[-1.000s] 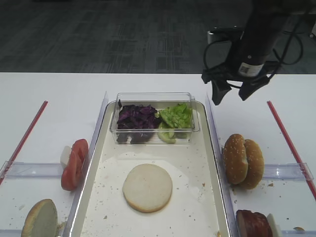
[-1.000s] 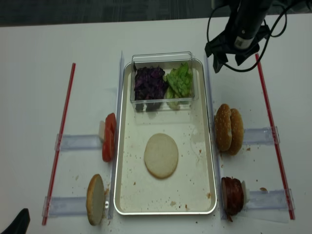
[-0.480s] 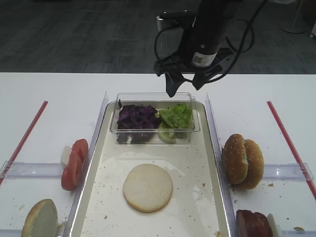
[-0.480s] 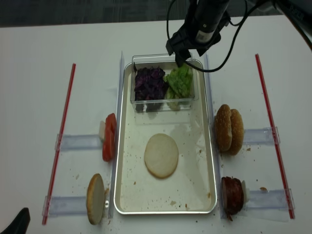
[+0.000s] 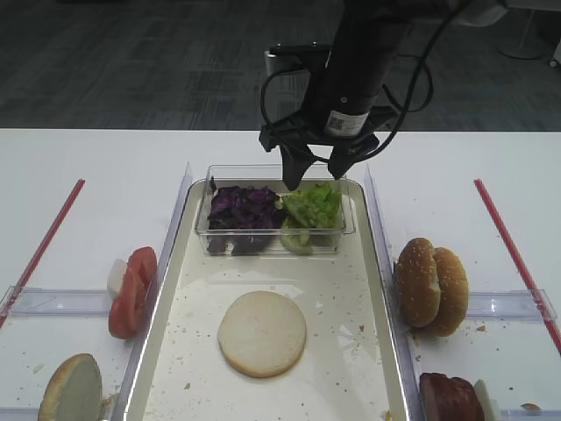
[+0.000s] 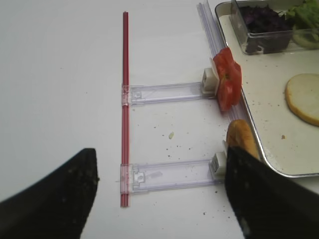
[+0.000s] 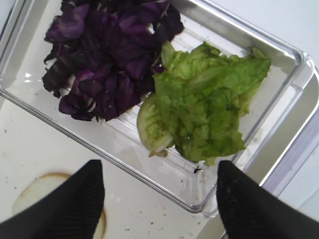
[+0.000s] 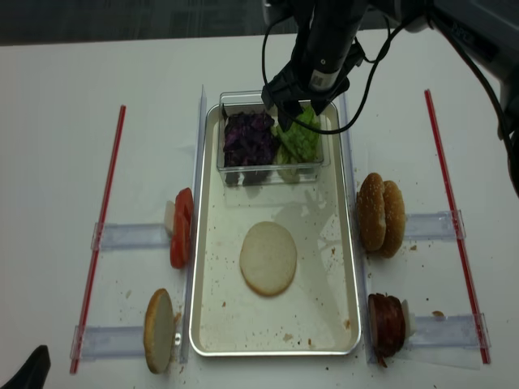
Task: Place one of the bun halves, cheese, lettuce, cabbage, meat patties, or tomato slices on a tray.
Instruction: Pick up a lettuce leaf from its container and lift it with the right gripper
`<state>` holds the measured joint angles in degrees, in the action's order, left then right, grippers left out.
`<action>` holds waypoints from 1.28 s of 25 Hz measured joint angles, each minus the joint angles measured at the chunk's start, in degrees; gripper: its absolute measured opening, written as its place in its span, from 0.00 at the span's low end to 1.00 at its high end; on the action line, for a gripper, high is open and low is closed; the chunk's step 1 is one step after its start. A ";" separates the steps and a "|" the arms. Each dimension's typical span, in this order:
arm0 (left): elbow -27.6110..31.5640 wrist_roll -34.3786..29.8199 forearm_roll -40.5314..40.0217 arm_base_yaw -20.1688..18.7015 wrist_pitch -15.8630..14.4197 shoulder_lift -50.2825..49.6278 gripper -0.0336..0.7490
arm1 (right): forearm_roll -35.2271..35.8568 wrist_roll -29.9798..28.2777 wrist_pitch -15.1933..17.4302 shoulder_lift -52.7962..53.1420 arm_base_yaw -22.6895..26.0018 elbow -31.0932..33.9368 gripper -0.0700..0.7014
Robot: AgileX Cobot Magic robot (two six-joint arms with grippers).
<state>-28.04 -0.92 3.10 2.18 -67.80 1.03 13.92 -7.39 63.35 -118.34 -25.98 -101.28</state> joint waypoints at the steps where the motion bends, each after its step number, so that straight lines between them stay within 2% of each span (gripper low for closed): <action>1: 0.00 0.00 0.00 0.00 0.00 0.00 0.67 | 0.00 0.00 0.00 0.00 0.00 0.00 0.75; 12: 0.00 0.00 0.00 0.00 0.00 0.00 0.67 | -0.11 -0.70 -2.13 -1.06 0.00 -0.57 0.74; 22: 0.00 0.00 0.00 0.00 0.00 0.00 0.67 | -0.83 -0.78 0.62 -8.53 0.00 -8.73 0.68; 32: 0.00 0.00 0.00 0.00 0.00 0.00 0.67 | -1.09 -0.78 1.40 -12.51 0.00 -9.63 0.68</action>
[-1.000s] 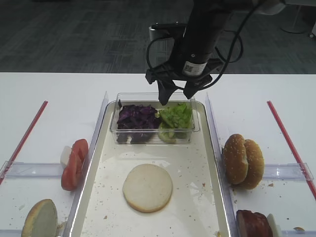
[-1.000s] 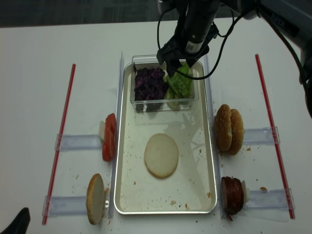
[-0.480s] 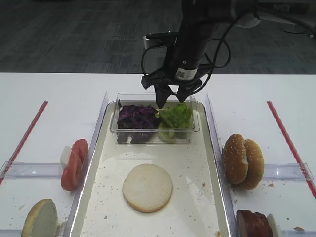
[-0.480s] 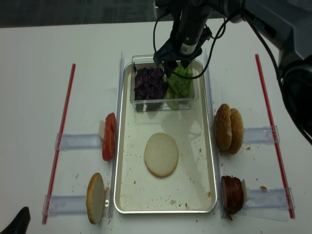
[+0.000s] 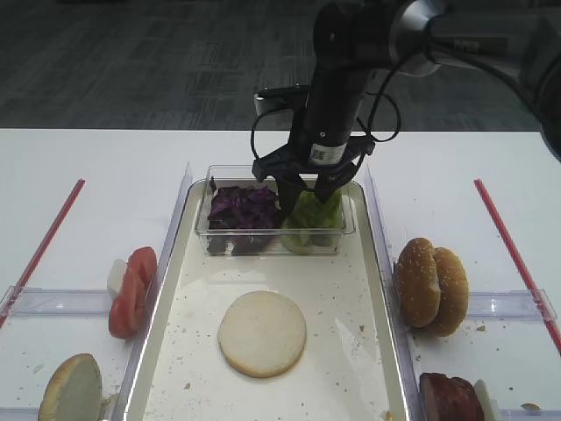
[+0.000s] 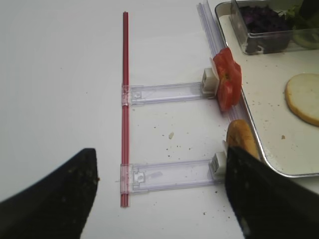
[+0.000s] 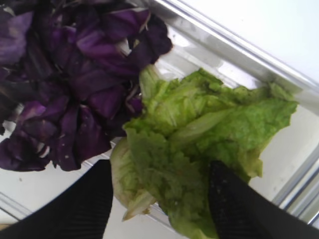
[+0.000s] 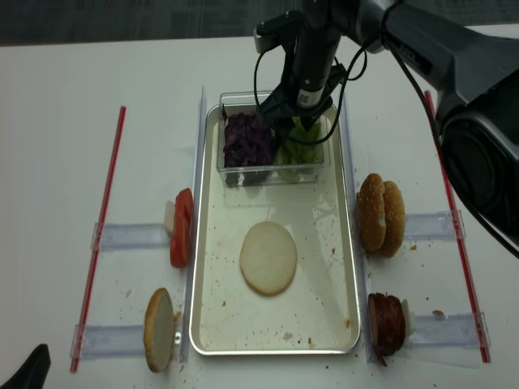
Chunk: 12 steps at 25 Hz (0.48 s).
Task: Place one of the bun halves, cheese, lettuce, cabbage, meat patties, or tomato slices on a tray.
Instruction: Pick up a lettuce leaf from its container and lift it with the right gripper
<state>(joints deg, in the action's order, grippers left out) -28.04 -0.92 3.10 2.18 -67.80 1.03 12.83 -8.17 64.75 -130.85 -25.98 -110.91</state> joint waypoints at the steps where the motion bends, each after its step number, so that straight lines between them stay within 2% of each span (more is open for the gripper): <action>1: 0.00 0.00 0.00 0.00 0.00 0.00 0.67 | 0.00 0.00 0.00 -0.41 0.00 0.00 0.68; 12: 0.00 0.00 0.00 0.00 0.00 0.00 0.67 | 0.00 0.00 -0.32 -2.73 0.00 -0.08 0.67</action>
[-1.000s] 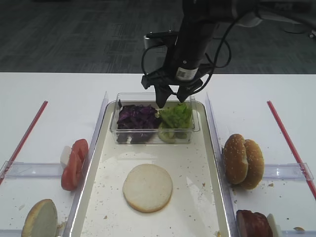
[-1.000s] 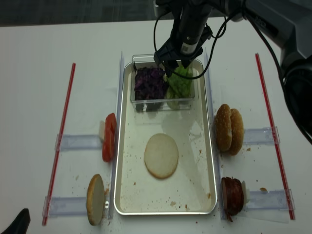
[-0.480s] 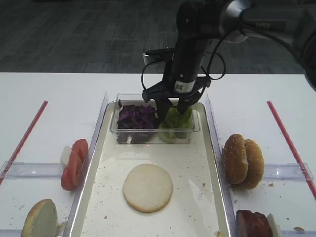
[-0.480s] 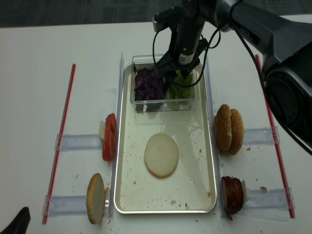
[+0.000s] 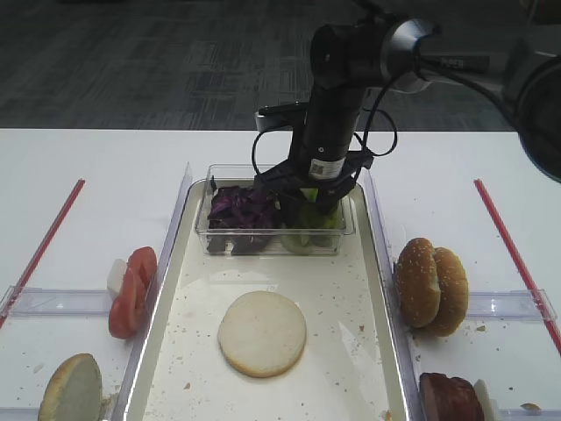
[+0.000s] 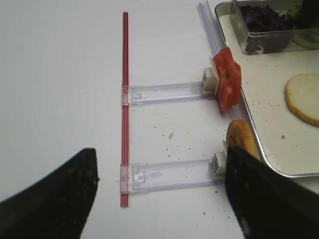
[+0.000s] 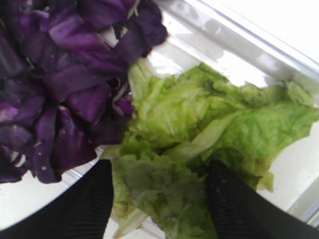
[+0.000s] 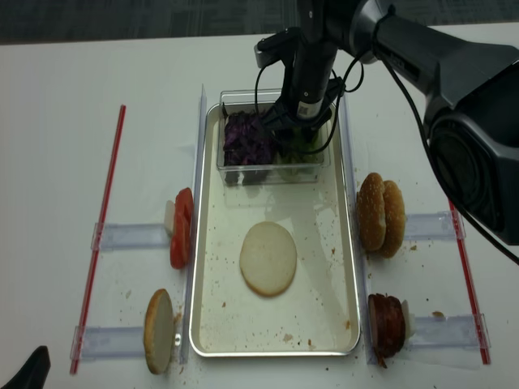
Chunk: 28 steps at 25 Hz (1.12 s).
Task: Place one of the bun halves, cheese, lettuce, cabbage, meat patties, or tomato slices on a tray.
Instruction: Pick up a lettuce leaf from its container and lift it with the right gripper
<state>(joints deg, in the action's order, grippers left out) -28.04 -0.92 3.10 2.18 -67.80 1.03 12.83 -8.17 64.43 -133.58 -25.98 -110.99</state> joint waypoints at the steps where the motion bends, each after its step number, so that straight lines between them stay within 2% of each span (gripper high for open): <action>1: 0.00 0.00 0.00 0.00 0.00 0.00 0.67 | -0.07 0.00 -0.03 0.00 0.00 0.00 0.67; 4: 0.00 0.00 0.00 0.00 0.00 0.00 0.67 | -0.17 0.00 -0.13 0.00 0.00 0.00 0.66; 10: 0.00 0.00 0.00 0.00 0.00 0.00 0.67 | -0.34 0.00 -0.22 0.00 0.00 0.00 0.50; 28: 0.00 0.00 0.00 0.00 0.00 0.00 0.67 | -1.79 0.78 0.00 0.00 0.00 0.00 0.17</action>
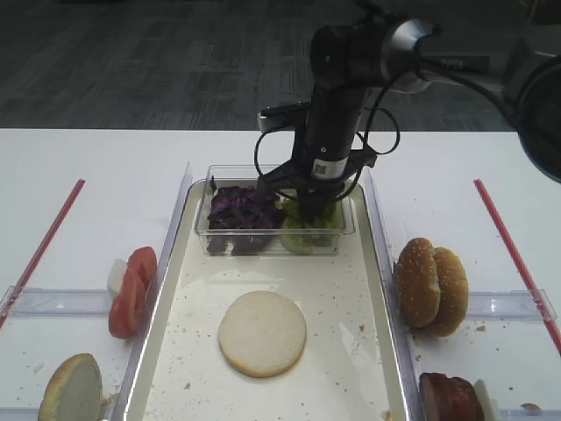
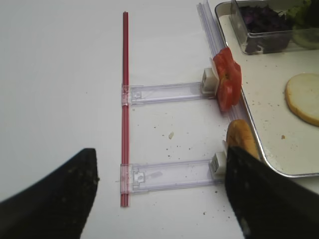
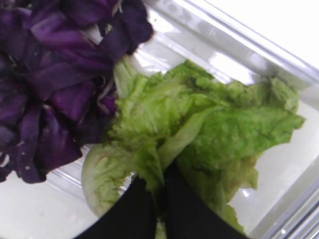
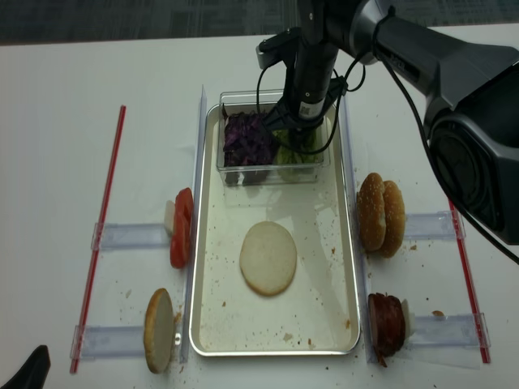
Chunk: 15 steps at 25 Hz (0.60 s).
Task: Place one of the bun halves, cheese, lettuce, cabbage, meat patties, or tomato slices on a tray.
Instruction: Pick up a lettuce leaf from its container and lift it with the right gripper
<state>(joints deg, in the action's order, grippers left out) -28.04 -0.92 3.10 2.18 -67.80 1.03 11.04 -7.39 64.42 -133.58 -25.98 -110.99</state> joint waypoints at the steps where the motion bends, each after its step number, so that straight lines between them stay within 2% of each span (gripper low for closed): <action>1: 0.00 0.00 0.00 0.00 0.00 0.00 0.67 | -0.25 0.00 0.00 0.00 0.00 0.00 0.16; 8: 0.00 0.00 0.00 0.00 0.00 0.00 0.67 | -0.88 0.00 1.97 0.00 0.00 -1.51 0.16; 12: 0.00 0.00 0.00 0.00 0.00 0.00 0.67 | -1.10 0.17 4.96 0.00 0.00 -5.76 0.16; 15: 0.00 0.00 0.00 0.00 0.00 0.00 0.67 | -1.10 1.41 5.57 0.00 0.00 -9.17 0.16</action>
<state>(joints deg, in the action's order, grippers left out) -28.04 -0.92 3.10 2.18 -67.80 1.03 9.94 -5.98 69.99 -133.58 -25.98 -120.16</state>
